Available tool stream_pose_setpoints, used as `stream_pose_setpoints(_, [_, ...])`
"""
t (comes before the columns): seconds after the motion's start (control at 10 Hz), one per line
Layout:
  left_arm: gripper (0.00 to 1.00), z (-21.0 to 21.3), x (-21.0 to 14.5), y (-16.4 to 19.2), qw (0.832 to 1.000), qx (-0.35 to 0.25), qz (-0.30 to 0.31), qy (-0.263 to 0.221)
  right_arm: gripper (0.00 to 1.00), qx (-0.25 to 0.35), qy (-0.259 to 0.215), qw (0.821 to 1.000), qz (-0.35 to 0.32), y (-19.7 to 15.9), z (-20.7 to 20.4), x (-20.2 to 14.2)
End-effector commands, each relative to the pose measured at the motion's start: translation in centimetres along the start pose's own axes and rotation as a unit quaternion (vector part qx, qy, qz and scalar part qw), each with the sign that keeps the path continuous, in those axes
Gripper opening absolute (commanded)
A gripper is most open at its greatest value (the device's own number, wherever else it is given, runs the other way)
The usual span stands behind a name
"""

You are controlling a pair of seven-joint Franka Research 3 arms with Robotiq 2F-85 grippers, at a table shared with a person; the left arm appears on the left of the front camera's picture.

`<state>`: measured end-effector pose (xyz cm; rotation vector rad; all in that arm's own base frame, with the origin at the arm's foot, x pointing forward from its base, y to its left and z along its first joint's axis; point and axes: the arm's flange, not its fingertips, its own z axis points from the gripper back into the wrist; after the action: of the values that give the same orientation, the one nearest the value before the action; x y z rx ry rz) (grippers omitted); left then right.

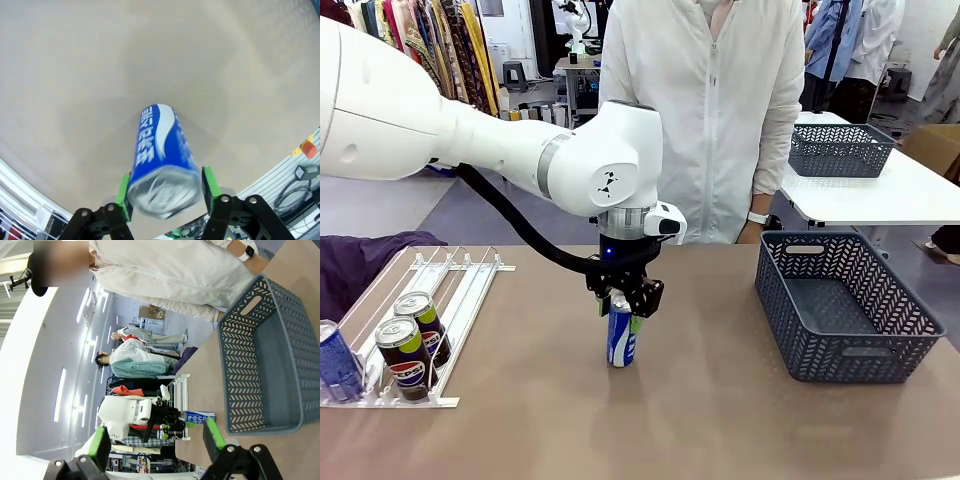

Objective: Retrieve and store the cans from the dispenser.
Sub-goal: Pick up one can from the Automatic Can Dispenser and place it in the middle of the table.

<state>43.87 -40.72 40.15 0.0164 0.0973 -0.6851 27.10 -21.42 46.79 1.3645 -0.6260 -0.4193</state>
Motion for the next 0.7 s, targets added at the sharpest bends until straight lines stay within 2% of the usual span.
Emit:
stream_pose_setpoints(0.0, [1.0,0.5,0.0,0.4,1.0,0.012,-0.007,-0.002,1.0,0.011,-0.006,1.0,0.007,0.3,-0.1,0.2])
stream_pose_setpoints(0.2, [1.0,1.1,-0.3,0.4,1.0,0.022,-0.001,-0.019,1.0,0.011,-0.006,1.0,0.007,0.3,-0.1,0.2])
stream_pose_setpoints(0.4, [1.0,6.4,-2.4,1.5,0.997,-0.008,0.034,-0.073,1.0,0.011,-0.006,1.0,0.007,0.3,-0.1,0.2])
stream_pose_setpoints(0.5, [1.0,11.1,-4.8,2.9,0.993,-0.039,0.063,-0.091,1.0,0.011,-0.006,1.0,0.007,0.3,-0.1,0.2])
stream_pose_setpoints(0.6, [1.0,13.4,-6.6,3.8,0.991,-0.058,0.07,-0.101,1.0,0.011,-0.006,1.0,0.007,0.3,-0.1,0.2])
